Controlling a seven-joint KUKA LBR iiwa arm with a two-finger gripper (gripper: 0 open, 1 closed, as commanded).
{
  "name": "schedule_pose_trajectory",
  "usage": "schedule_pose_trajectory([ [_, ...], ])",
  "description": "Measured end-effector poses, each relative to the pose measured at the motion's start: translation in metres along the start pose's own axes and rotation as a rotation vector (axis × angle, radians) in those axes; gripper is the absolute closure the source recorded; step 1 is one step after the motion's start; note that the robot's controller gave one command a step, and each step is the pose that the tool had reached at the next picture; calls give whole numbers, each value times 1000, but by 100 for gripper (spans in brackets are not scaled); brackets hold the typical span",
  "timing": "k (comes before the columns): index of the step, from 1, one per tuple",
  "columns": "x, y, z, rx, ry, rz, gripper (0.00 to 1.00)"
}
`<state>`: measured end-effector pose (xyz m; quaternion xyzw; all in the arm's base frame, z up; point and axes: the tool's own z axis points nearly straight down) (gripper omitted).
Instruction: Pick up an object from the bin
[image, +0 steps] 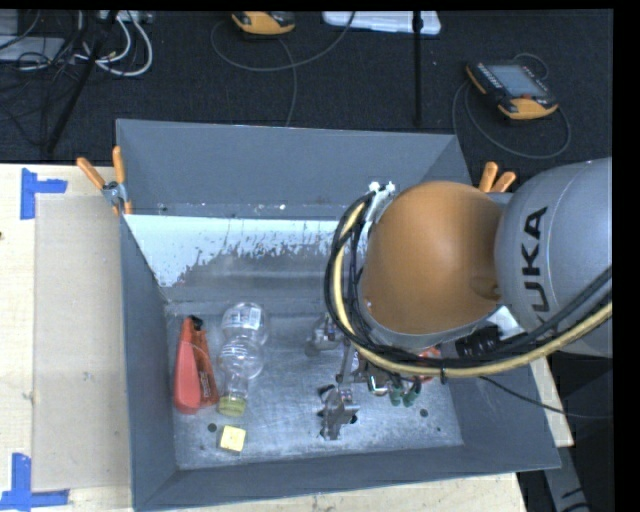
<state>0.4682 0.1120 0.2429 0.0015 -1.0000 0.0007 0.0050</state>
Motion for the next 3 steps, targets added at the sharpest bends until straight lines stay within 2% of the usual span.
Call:
schedule_pose_trajectory([
  [1, -2, -1, -4, -1, -8, 5, 0],
  [2, -14, -17, 46, 0, -10, -189, 0],
  [3, -27, -58, 74, 1, -8, -585, 0],
])
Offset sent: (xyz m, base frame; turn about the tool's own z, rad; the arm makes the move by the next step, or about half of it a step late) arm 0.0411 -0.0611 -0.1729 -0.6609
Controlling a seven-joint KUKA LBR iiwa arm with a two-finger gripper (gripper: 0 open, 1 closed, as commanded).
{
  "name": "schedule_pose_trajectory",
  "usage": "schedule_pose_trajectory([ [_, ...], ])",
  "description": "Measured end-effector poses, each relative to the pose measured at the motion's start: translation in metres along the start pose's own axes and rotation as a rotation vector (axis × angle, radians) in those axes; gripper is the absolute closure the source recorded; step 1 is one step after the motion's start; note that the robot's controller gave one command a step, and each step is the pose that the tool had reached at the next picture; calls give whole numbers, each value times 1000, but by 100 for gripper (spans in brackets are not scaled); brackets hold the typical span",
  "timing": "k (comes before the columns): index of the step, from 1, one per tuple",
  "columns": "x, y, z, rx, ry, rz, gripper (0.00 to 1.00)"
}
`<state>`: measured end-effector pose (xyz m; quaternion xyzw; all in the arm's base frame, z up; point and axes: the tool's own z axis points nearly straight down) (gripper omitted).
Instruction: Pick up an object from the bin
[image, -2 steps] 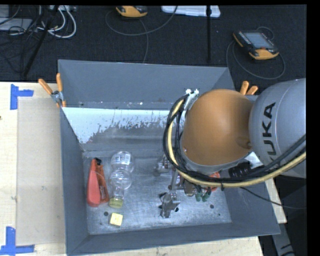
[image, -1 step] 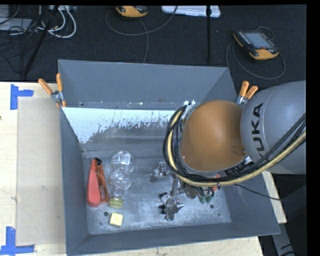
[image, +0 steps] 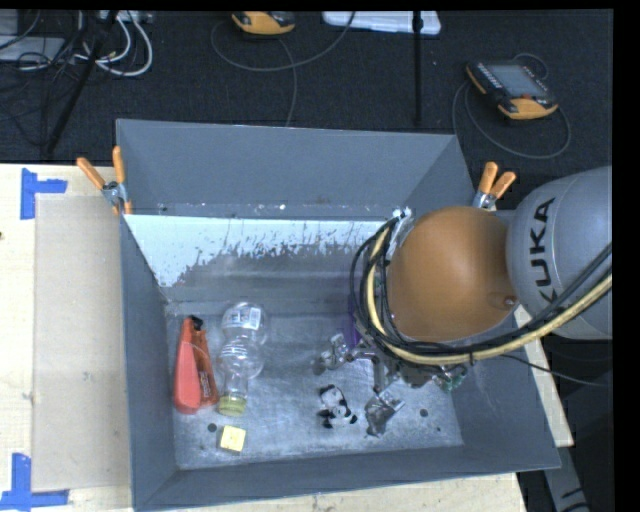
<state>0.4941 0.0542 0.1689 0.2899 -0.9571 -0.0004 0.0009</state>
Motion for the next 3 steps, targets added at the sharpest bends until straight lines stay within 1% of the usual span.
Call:
schedule_pose_trajectory([
  [1, 5, -17, 17, 0, 1, 149, 0],
  [2, -4, -23, 58, 0, 0, 211, 0],
  [3, 1, -26, 93, 1, -2, 329, 100],
])
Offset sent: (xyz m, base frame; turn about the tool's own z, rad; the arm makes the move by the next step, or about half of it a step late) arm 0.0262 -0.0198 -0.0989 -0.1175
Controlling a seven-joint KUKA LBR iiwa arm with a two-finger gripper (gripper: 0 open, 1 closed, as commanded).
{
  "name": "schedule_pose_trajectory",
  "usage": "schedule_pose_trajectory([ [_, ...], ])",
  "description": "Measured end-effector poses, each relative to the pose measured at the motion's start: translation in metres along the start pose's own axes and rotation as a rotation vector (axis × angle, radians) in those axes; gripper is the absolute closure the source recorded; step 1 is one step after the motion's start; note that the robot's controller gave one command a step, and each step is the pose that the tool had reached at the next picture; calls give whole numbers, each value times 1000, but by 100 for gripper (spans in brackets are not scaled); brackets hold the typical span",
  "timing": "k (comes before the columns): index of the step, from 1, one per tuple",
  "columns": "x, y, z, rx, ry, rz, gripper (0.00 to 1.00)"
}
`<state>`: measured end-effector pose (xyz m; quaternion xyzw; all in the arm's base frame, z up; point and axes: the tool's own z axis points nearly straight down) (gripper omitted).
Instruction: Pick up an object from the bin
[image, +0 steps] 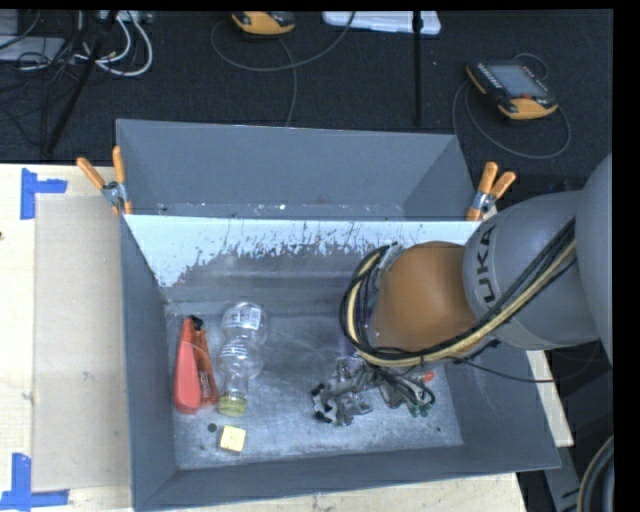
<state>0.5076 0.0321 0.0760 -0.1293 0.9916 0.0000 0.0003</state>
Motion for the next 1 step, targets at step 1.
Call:
schedule_pose_trajectory([
  [1, 0, 0, 3, 0, -2, 5, 100],
])
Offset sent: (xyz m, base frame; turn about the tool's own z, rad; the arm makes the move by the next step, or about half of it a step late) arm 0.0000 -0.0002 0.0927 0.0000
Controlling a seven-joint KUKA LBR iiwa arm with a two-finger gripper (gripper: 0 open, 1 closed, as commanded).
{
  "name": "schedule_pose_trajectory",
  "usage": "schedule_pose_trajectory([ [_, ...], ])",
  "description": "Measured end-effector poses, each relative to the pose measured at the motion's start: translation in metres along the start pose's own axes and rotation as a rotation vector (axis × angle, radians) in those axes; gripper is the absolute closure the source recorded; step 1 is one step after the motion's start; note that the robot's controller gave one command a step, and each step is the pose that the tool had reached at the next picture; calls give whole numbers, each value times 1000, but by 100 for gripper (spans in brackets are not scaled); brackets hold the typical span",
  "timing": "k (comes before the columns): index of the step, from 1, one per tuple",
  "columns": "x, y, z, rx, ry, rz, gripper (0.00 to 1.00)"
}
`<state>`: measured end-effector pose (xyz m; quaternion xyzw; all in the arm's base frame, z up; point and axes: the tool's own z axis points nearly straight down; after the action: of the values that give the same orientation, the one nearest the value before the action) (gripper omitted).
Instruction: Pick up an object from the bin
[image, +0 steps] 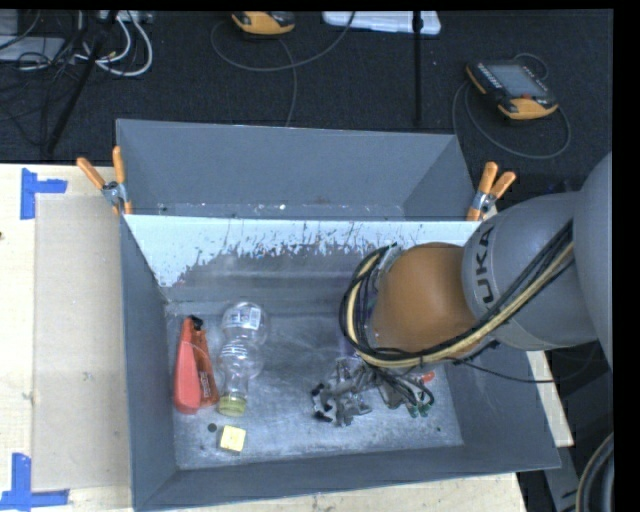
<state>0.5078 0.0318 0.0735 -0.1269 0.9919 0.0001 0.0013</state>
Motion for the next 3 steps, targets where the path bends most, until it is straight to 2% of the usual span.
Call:
schedule_pose_trajectory([
  [2, 3, 1, -30, -2, 10, -2, 100],
  [3, 1, 1, -50, -1, 3, -2, 100],
])
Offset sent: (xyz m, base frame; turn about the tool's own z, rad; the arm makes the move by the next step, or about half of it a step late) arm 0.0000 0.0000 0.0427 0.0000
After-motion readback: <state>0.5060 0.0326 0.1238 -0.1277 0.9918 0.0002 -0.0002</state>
